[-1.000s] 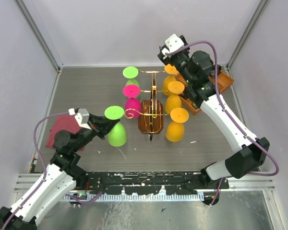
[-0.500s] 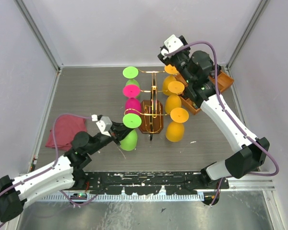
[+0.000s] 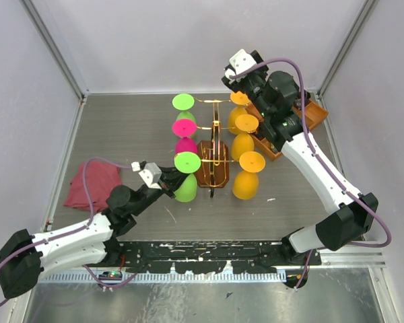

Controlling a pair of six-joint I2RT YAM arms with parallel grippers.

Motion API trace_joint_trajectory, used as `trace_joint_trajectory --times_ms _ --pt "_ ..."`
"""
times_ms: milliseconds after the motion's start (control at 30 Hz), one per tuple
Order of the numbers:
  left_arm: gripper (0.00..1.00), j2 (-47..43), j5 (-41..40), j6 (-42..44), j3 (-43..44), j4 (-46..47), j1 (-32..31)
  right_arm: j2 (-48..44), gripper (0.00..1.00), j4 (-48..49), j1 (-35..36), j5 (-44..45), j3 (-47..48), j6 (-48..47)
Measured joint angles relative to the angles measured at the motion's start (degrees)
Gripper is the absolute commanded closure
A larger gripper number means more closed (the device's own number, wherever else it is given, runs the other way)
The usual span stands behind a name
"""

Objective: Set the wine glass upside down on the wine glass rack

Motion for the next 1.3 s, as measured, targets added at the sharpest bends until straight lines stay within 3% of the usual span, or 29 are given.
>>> trace_joint_trajectory --times_ms 300,767,1033,1300 --pt "1.00 1.7 -1.4 0.5 -0.6 3.4 -0.3 0.0 0.36 0.0 -0.3 0.2 0.0 -0.2" --pt "1.00 14.6 -8.1 1.4 -0.7 18.9 -0.3 0.0 0.35 -0.4 -0.3 0.2 0.0 -0.2" --pt "1.00 11.8 -15.1 4.7 -3.9 20.7 -0.3 0.0 0.35 -0.4 -0.3 0.2 0.0 -0.2" --pt "1.00 0.3 -15.7 7.3 -5.4 13.4 -0.5 0.1 0.34 -0.4 -0.3 0.2 0.0 -0.2"
